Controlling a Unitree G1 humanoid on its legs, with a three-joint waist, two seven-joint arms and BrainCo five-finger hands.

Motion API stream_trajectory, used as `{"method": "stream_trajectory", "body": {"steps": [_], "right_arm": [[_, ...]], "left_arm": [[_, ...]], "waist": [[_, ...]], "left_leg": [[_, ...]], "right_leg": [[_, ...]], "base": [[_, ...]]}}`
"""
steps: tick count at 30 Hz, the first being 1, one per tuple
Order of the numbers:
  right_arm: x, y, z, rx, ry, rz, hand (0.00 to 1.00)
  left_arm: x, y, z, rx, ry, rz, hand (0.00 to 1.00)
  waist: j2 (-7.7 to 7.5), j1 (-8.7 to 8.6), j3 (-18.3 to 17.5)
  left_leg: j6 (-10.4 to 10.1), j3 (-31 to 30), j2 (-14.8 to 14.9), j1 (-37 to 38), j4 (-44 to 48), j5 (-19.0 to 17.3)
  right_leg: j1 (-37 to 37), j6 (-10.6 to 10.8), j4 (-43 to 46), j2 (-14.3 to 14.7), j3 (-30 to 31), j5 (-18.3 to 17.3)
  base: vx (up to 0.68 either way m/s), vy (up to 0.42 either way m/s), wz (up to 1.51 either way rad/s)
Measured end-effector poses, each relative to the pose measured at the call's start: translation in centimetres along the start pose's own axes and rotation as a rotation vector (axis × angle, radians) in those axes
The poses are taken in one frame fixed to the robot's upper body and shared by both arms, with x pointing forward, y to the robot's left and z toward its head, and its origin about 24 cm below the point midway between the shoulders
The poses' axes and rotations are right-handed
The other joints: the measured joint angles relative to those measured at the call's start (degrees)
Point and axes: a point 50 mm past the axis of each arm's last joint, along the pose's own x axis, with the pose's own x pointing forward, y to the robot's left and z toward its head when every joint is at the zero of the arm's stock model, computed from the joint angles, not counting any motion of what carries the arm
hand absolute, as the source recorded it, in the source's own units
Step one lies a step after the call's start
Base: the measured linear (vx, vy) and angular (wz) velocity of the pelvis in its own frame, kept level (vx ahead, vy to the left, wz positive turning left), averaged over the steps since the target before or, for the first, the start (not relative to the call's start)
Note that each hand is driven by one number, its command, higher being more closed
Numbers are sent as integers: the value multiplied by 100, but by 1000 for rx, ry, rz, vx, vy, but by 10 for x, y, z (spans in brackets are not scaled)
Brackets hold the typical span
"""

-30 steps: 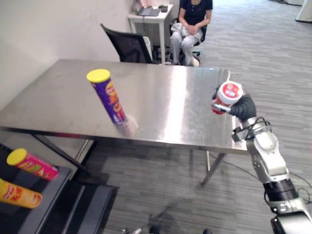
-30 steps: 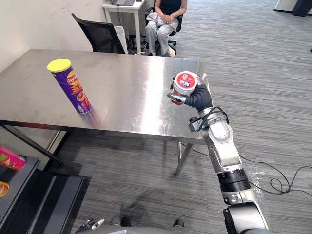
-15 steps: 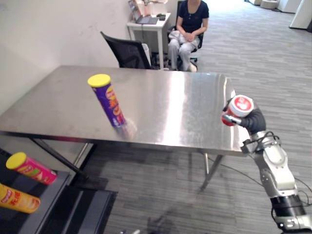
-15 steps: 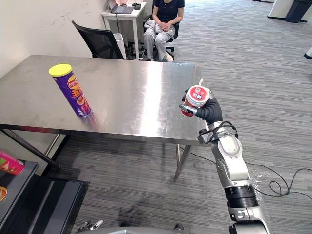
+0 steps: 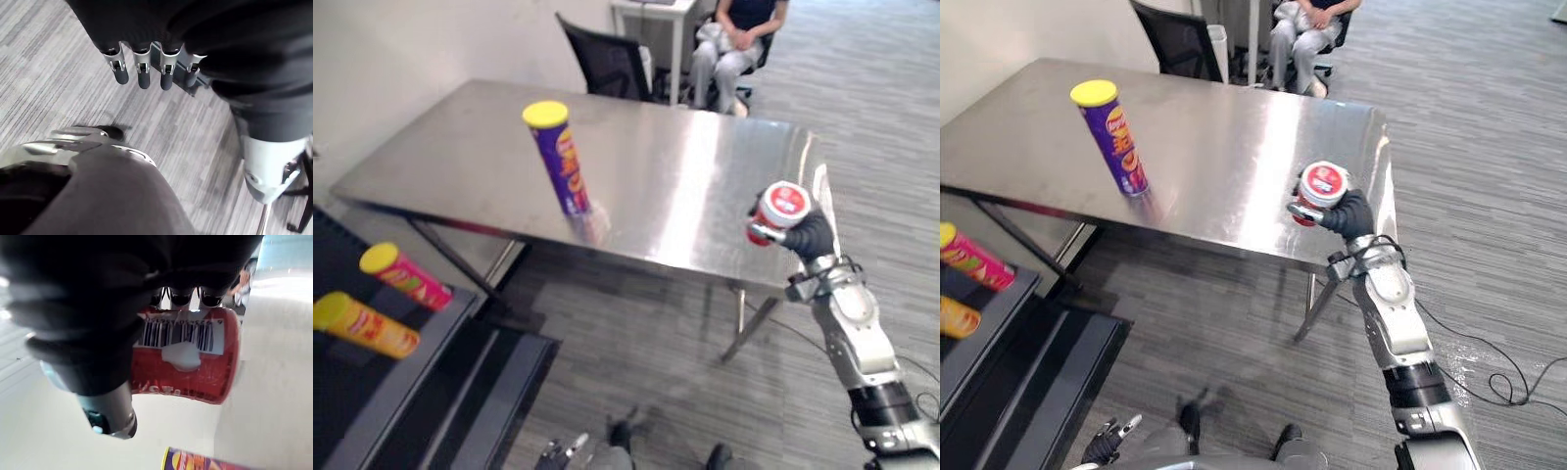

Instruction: Put the gum and the chips on the shelf.

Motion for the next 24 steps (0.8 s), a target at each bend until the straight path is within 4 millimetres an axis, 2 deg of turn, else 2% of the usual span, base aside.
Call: {"method": "stream_trajectory", "body": {"steps": [1, 2, 3, 4, 5, 6, 7, 8, 9, 10, 12, 16, 17, 18, 19, 21, 23, 24], "right_arm": [[0, 2, 0, 2, -3, 11, 100], [0, 2, 1, 0, -11, 13, 100], [0, -1, 4, -10, -34, 8, 100], [0, -10, 10, -26, -57, -22, 100], [-1, -14, 12, -34, -62, -37, 100], [-4, -23, 16, -56, -71, -73, 100], [-7, -31, 19, -88, -67, -84, 100], [-8, -35, 21, -97, -70, -93, 100], [-9, -37, 22, -96, -74, -109, 100], [-10, -36, 21, -89, -72, -113, 100], [-15, -39, 20, -96, -62, -124, 100], [-26, -44, 14, -93, -30, -163, 100], [-29, -45, 13, -94, -21, -176, 100], [-29, -45, 13, -95, -22, -183, 100], [-31, -44, 10, -78, -19, -206, 100], [-34, -43, 6, -65, -6, -218, 100], [-33, -39, 4, -58, -8, -218, 100], [-33, -37, 3, -53, -4, -215, 100]], "left_arm": [[-2, -2, -5, -16, 11, -1, 0], [-2, -2, -6, -27, 13, 2, 0], [-2, 0, -6, -45, 15, 7, 0], [-2, -2, -6, -52, 9, 2, 0], [-3, -4, -8, -55, 14, -2, 0], [-4, -7, -9, -55, 12, -13, 0], [-4, -6, -6, -52, -5, -14, 0], [-2, -3, -3, -51, -14, -6, 0], [-1, -1, -2, -57, -11, 2, 0], [-4, 0, -10, -61, 12, 4, 0], [-8, -1, -21, -71, 46, -6, 0], [-9, -5, -25, -27, 54, -42, 0], [-9, -5, -27, -11, 58, -51, 0], [-9, -6, -28, -3, 57, -56, 0], [-8, 0, -25, 13, 49, -49, 0], [-9, 3, -28, 26, 59, -41, 0], [-10, 6, -31, 30, 68, -29, 0], [-11, 7, -32, 31, 74, -25, 0]], "waist": [[92, 50, 11], [73, 18, 0], [15, -34, -15], [112, -114, -20], [206, -120, -35], [262, -258, -29], [208, -301, -85], [175, -296, -133], [102, -196, -105], [92, -219, -111], [128, -279, -135], [255, -331, -218], [347, -380, -280], [350, -421, -282], [244, -439, -276], [144, -417, -281], [99, -370, -283], [98, -289, -282]], "left_leg": [[133, 472, 206, 4, 45, -136], [252, 730, 281, 26, 8, -217], [490, 1367, 430, 58, 114, -330], [783, 2033, 741, -162, 852, -270], [1002, 2328, 858, -182, 1167, 114], [757, 2551, 789, -334, 1103, 454], [636, 2345, 381, -313, 312, 1132], [681, 2241, 229, -279, -56, 1317], [835, 2645, 336, -236, 679, 706], [764, 2881, 398, -75, 1082, 382], [514, 3043, 374, 287, 1048, 197], [468, 3074, -10, 456, 38, 199], [394, 3032, -171, 455, -316, 163], [330, 3010, -238, 460, -507, 120], [376, 2902, -453, 450, -783, 258], [502, 2800, -686, 483, -1042, 349], [530, 2737, -798, 523, -1156, 339], [571, 2746, -827, 541, -1157, 309]], "right_leg": [[63, -37, 7, 47, -141, -29], [104, -72, -22, 31, -244, -49], [186, -174, -177, -77, -611, -54], [160, -197, 43, -174, -993, -102], [114, -180, 314, -210, -1144, -255], [56, -156, 756, -413, -1395, -569], [95, -232, 656, -529, -1739, -656], [110, -275, 526, -602, -1949, -616], [139, -285, 514, -698, -2253, -589], [203, -253, 597, -791, -2417, -570], [234, -281, 683, -888, -2725, -592], [46, -285, 1228, -1259, -3270, -673], [-21, -251, 1550, -1437, -3421, -744], [-61, -250, 1713, -1514, -3493, -784], [-134, -256, 1955, -1751, -3579, -805], [-109, -245, 2103, -1953, -3696, -766], [-83, -258, 2130, -2019, -3700, -661], [-52, -265, 2046, -2003, -3697, -539]], "base": [[-90, -122, 38], [-34, -108, 91], [29, -56, 128], [16, -36, 132], [-1, -46, 162], [-92, -44, 184], [-125, -58, 190], [-133, -70, 150], [-81, -94, 103], [-61, -83, 106], [-94, 7, 93], [-123, 146, 73], [-143, 216, 73], [-150, 233, 71], [-122, 168, 50], [-150, 184, 44], [-132, 164, 18], [-127, 158, 2]]}}
